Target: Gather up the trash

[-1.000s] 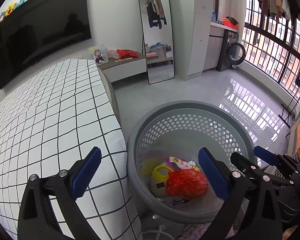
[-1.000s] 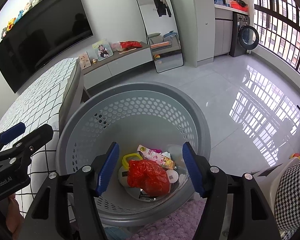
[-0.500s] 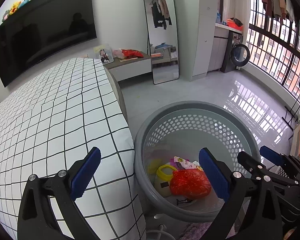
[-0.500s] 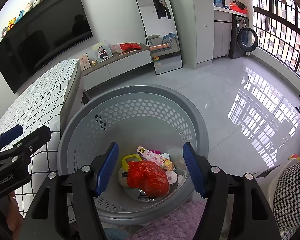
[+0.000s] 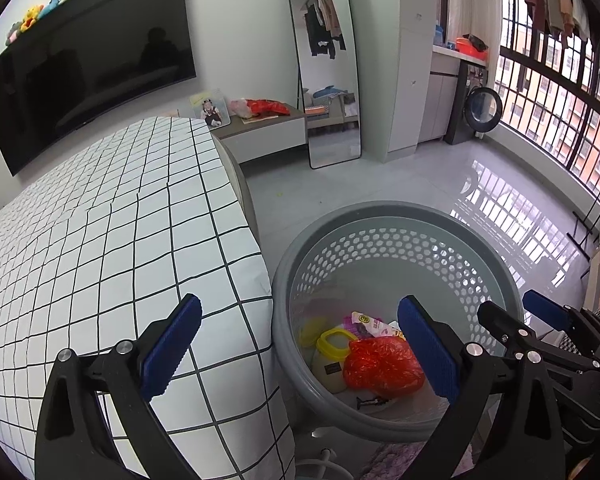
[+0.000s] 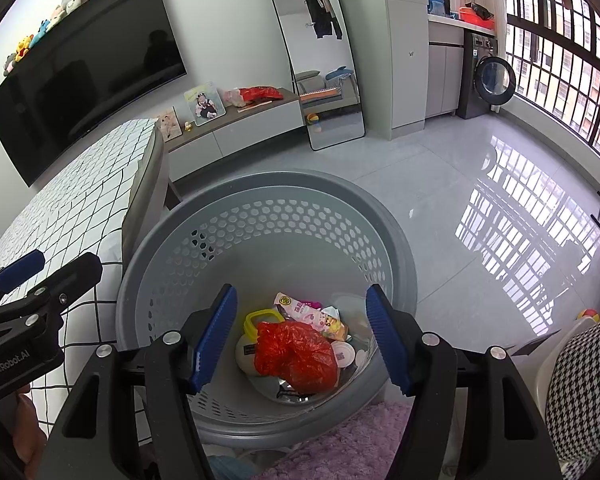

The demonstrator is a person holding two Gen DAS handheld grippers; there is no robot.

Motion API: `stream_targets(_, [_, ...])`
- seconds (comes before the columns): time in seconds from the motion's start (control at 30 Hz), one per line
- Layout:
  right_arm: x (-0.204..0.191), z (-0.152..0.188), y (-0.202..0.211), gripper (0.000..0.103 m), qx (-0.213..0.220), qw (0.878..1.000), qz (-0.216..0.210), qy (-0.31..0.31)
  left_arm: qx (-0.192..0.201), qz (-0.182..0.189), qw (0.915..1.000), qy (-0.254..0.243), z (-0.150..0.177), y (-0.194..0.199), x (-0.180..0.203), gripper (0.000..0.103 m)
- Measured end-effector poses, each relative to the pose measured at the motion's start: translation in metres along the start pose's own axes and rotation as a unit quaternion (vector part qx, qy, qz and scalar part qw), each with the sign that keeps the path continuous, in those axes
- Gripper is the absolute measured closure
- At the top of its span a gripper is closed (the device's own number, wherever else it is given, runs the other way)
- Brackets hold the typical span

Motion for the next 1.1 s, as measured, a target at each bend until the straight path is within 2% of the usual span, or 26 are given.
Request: stream_targets(1.1, [-0.0008, 0.0012, 0.0013, 0.039, -0.002, 1.000, -0.001, 0.001, 0.000, -0.009, 1.0000, -0.003, 0.0007, 0.0003, -0.0030, 0.006])
Point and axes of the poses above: each gripper's, at about its wrist camera, not at the fingertips, and y roughly against the way its jaws point, x to its right, z to its underside, the point moved 9 cm from there along -y, roughly the way its jaws point, and after that the axes turned 9 degrees about -y, right-handed, at the moved point
